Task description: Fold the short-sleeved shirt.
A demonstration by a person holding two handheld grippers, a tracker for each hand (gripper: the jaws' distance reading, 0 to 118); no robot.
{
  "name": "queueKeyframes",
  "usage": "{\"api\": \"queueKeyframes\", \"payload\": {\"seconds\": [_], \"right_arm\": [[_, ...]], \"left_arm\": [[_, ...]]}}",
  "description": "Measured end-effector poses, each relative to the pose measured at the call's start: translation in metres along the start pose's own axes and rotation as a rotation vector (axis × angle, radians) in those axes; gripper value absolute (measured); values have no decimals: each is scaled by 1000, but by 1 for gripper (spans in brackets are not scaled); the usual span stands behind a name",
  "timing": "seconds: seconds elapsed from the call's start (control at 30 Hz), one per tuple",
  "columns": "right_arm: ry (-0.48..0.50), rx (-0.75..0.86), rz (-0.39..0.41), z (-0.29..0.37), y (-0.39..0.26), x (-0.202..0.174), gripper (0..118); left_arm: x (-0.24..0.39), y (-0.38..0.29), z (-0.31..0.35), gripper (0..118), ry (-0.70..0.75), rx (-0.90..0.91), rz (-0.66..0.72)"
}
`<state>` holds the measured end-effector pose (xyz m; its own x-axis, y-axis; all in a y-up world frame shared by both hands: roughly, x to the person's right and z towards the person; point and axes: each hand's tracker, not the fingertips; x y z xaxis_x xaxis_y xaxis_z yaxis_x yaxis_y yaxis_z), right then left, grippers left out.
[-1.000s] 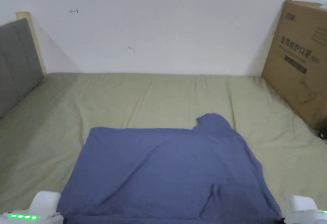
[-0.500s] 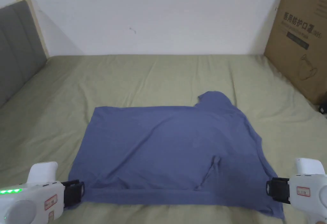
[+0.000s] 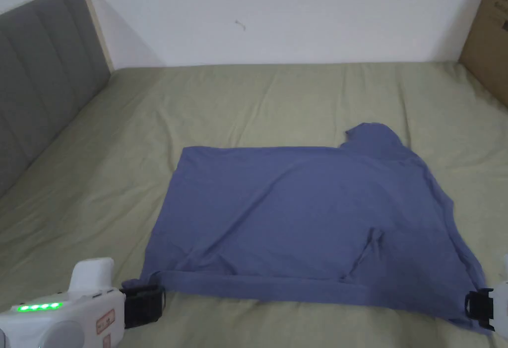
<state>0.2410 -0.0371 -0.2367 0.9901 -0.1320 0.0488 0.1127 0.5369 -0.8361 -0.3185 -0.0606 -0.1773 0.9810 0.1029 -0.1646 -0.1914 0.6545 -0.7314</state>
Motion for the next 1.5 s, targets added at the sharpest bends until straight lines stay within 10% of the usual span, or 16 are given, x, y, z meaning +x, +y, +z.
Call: {"api": "queueKeyframes", "payload": {"seconds": [0.17,0.27,0.47,0.6,0.73,0.83,1.5], "right_arm": [[-8,-14,3,0,0,-1,1],[-16,-40,-19,-4,-3,4,1],[29,-30,-40,-1,-3,21,3],[61,8,-38,3,5,28,70],[32,-6,38,-7,10,28,68],[-4,-132,86,-36,5,31,0],[55,-33,3,-13,71,43,0]], "left_arm": [[-13,15,-32,99,-97,-6,87],[-15,11,-57,3,7,-137,92],[17,17,-26,3,0,-95,-17],[19,28,-25,3,-16,-79,3],[20,31,-26,3,-16,-73,8],[19,29,-27,3,-5,-75,-4],[11,75,-27,3,6,-48,-19]]}}
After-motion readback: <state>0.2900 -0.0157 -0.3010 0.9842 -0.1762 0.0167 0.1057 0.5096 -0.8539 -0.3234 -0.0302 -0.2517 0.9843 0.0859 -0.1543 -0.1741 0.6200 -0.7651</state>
